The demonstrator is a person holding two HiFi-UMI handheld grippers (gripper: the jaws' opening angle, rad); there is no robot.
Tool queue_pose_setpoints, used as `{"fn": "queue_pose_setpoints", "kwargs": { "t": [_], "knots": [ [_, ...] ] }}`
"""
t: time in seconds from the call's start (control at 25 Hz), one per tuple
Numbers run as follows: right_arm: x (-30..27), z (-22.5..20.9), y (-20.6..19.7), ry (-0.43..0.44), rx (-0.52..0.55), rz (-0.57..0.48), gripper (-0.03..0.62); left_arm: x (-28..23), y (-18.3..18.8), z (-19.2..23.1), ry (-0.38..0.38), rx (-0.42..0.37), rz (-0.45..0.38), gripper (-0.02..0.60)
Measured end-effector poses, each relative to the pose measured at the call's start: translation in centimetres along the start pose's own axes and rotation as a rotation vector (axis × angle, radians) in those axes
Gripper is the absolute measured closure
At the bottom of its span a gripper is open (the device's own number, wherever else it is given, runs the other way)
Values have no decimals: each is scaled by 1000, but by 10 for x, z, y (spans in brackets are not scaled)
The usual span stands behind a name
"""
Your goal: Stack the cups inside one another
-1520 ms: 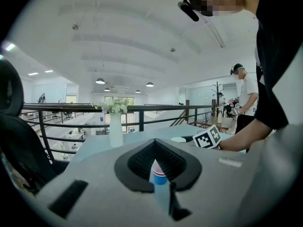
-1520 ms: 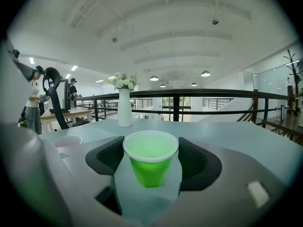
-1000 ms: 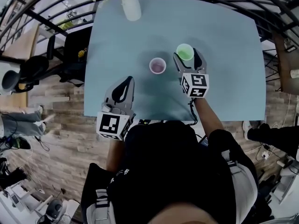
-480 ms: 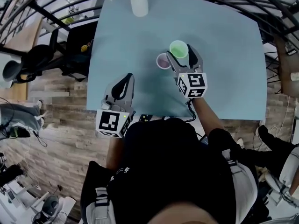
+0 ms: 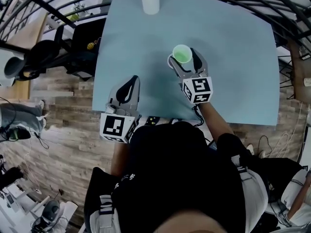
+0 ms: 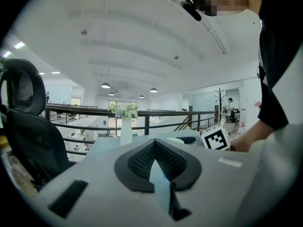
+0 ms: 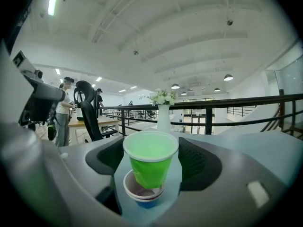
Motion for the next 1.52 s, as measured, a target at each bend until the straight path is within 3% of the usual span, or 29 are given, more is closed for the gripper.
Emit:
{"fn": "queue_pose_setpoints", "kwargs": {
  "t": [1.0,1.52],
  "knots": [
    [-14,12,-56,28,55,184,223,20,-2,-1,48,-1,0,595],
    [-14,17,-65,45,50,209,219,29,-5,-1,61,5,1,595]
  ]
}}
Point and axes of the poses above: the fingertips, and each gripper's own axes: x backward along the fingers, z to its left, y out of its top, the point moved 10 cm from there along x, backward along the fingers
